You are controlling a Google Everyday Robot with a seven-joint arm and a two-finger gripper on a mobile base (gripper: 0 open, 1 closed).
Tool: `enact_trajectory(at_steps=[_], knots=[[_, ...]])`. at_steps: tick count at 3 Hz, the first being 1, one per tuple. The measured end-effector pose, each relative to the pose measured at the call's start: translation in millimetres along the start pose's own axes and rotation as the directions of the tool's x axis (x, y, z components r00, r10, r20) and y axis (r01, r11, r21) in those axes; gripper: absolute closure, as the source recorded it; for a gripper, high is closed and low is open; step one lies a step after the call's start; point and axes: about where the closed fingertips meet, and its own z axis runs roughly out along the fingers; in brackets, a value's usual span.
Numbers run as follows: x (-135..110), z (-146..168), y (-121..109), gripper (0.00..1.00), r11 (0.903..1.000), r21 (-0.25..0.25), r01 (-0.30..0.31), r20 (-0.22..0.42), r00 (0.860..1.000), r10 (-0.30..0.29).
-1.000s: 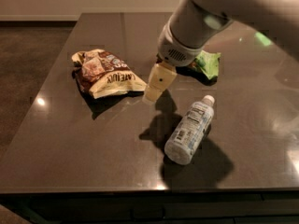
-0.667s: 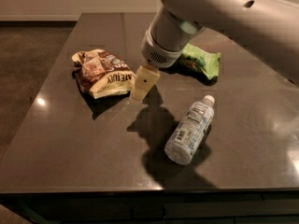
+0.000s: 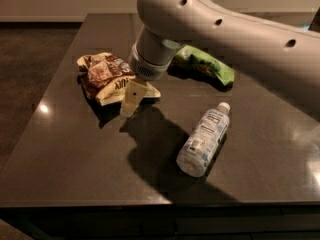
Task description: Pick brown chip bag
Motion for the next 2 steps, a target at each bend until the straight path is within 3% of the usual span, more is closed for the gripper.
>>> enact_trajectory(at_steps=[1,2], knots=[[-6.7,19.7,1.4,0.0,0.9999,-0.012,0.009,-0.007,1.0,-0.009],[-12.1,28.7,0.2,0.18,0.9997,-0.023,0.011,-0.008,1.0,-0.011]])
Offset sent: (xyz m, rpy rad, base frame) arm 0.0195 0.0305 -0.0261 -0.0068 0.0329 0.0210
